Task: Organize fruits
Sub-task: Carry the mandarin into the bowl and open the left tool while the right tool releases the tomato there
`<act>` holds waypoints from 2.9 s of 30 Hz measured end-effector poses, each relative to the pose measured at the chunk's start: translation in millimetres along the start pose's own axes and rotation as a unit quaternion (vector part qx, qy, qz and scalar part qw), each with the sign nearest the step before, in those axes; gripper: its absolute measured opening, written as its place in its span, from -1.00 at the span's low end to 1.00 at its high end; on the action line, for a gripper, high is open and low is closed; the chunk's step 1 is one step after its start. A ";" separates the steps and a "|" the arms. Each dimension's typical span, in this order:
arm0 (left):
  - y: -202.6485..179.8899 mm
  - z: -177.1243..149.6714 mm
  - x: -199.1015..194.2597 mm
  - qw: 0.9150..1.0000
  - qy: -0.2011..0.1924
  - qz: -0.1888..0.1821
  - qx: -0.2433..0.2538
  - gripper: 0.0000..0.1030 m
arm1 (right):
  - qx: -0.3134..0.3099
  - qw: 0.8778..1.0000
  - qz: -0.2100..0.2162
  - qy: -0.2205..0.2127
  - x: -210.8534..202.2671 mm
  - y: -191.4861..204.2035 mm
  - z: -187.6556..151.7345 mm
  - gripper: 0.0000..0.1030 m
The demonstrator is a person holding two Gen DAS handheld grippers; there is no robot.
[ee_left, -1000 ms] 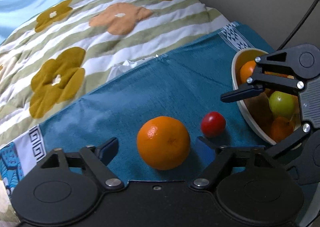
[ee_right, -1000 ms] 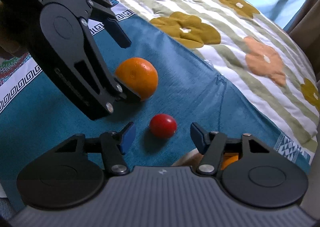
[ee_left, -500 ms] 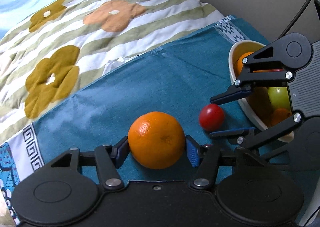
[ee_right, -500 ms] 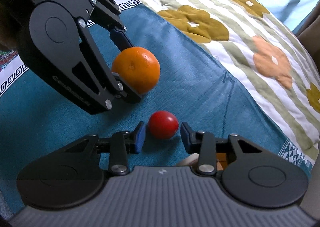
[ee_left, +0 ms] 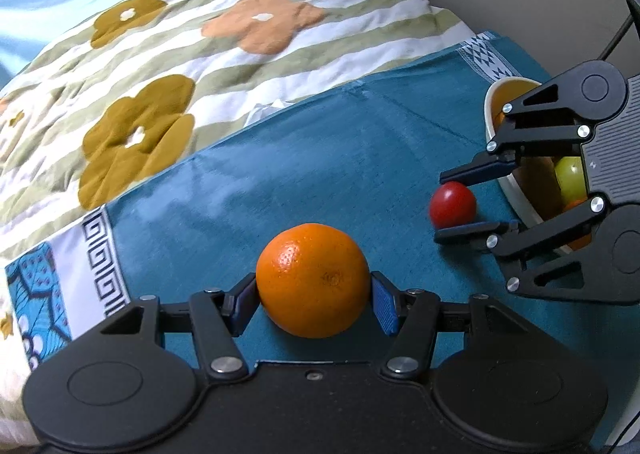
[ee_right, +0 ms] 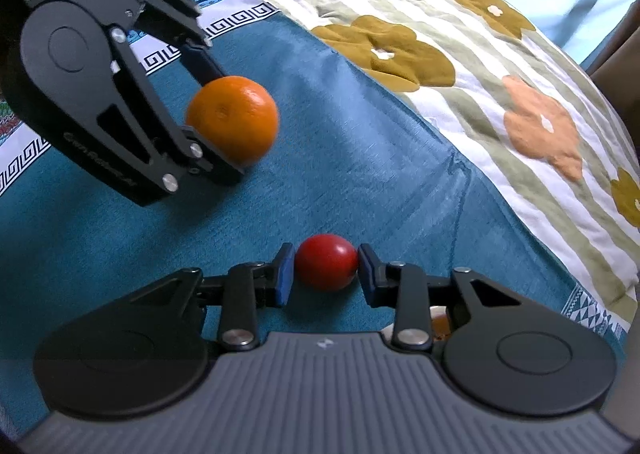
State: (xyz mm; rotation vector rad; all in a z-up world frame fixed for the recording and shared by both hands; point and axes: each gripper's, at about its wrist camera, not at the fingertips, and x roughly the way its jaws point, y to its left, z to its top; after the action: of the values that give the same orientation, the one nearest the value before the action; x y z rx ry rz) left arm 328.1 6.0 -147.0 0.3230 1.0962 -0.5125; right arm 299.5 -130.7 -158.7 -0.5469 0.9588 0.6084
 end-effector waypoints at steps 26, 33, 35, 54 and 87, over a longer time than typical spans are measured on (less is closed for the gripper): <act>-91.1 -43.1 -109.5 0.994 -0.089 0.035 -0.057 0.21 | 0.091 0.993 -0.016 -0.069 -120.4 26.7 -64.6 -0.07; -141.2 -38.1 -116.8 0.993 -0.102 0.031 -0.053 0.21 | 0.099 0.991 -0.028 -0.082 -156.1 15.0 -106.0 -0.07; -155.6 -36.1 -115.6 0.993 -0.105 0.030 -0.053 0.21 | 0.104 0.990 -0.033 -0.086 -163.8 7.6 -117.8 -0.07; -246.0 -2.6 -42.3 0.994 -0.102 0.023 -0.033 0.21 | 0.133 0.984 -0.044 -0.113 -174.2 -55.4 -180.0 -0.07; -205.5 -35.7 -93.4 0.981 -0.130 0.105 -0.099 0.69 | 0.122 0.983 -0.008 -0.140 -148.5 -65.3 -130.3 -0.07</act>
State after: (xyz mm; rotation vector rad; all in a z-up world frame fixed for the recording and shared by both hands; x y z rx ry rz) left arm 155.8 -127.1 -77.6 0.1884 0.8394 -0.2455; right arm 204.3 -298.2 -80.1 -0.2423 0.7476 0.5273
